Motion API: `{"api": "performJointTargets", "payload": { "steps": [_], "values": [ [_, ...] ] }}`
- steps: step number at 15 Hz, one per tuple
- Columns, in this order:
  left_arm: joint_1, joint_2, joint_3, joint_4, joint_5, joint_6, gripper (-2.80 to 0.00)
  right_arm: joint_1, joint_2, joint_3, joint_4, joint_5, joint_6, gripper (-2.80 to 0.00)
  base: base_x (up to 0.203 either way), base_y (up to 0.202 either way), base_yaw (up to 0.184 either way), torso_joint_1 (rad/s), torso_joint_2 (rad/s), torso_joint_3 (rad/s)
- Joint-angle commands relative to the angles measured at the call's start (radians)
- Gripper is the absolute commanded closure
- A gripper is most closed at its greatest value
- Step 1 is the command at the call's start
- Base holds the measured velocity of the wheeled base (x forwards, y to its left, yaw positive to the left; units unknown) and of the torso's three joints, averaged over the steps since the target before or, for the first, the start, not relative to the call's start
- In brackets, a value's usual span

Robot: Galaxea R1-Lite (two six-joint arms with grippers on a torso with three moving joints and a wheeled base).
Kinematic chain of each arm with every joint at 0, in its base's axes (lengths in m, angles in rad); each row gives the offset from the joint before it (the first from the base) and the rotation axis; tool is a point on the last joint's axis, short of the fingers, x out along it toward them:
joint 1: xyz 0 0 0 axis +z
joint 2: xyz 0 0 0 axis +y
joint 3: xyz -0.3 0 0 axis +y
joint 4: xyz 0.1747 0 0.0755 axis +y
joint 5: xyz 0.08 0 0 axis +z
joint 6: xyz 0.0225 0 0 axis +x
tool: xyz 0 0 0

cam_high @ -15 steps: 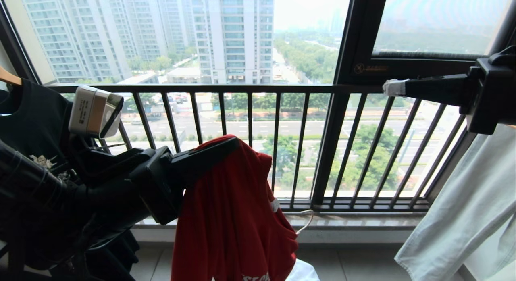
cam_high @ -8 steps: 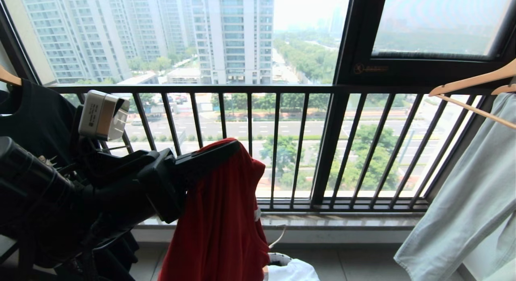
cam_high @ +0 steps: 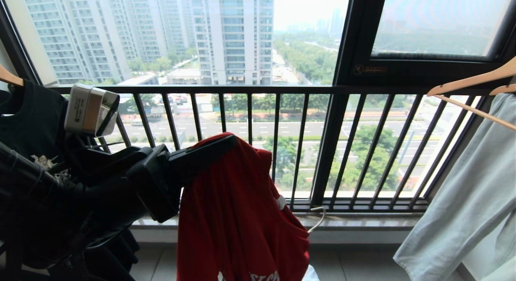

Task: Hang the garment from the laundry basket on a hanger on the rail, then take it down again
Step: Hang the clothes on the clothes rack

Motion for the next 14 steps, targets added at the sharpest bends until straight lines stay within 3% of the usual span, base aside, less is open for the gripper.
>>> {"api": "performJointTargets", "payload": {
  "steps": [1, 6, 11, 14],
  "values": [
    [0.0, -0.018, -0.002, -0.008, -0.004, -0.003, 0.0, 0.001, -0.198, 0.185, -0.013, 0.012, -0.023, 0.0, 0.0, 0.0, 0.0, 0.0, 0.0, 0.0],
    [0.0, -0.035, -0.002, -0.005, -0.004, -0.003, 0.0, 0.003, -0.224, 0.55, -0.472, 0.029, -0.042, 0.0, 0.0, 0.0, 0.0, 0.0, 0.0, 0.0],
    [0.0, -0.027, -0.003, -0.003, -0.004, 0.0, 0.0, 0.003, -0.224, 0.548, -0.333, 0.154, -0.039, 0.0, 0.0, 0.0, 0.0, 0.0, 0.0, 0.0],
    [0.0, -0.018, -0.003, -0.003, -0.003, 0.002, 0.0, 0.003, -0.223, 0.549, -0.342, 0.155, -0.039, 0.0, 0.0, 0.0, 0.0, 0.0, 0.0, 0.0]
  ]
}}
